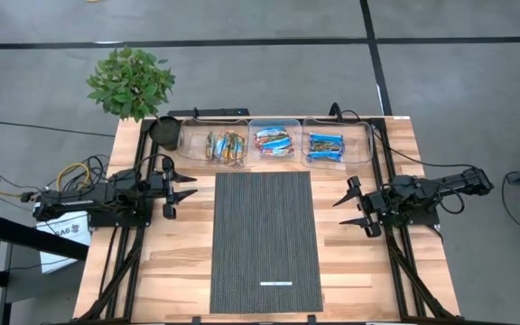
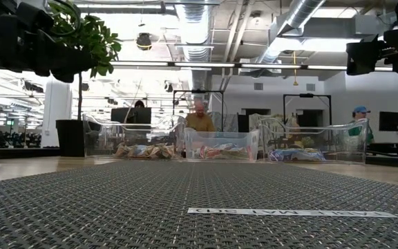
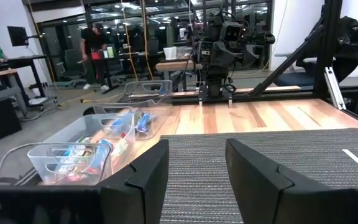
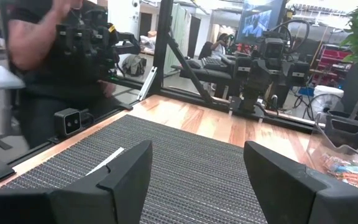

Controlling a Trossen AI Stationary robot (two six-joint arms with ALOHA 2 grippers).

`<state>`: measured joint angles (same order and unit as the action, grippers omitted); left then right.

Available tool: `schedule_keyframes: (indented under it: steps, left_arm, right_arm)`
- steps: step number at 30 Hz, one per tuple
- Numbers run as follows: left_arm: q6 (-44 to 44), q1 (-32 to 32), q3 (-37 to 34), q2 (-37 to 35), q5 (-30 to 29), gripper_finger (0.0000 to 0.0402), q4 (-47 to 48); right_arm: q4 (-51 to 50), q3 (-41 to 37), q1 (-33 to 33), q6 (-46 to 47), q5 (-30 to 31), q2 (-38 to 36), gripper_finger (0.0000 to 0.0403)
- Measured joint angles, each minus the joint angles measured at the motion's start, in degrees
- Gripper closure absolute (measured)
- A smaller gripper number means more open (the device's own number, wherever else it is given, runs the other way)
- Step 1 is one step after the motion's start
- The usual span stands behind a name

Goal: Pick and place Granola Bars by type
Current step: Return to Home Position

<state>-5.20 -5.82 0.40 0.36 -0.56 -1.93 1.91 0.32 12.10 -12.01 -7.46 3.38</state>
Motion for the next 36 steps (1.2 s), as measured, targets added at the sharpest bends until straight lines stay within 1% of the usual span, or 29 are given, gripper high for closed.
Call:
schedule_keyframes:
  steps: [36]
  left_arm:
    - [0.24,0.0,-0.02,0.0,-0.09,0.0248,0.0]
  right_arm:
    - [0.0,0.0,0.0,0.0,0.0,-0.01,0.0154]
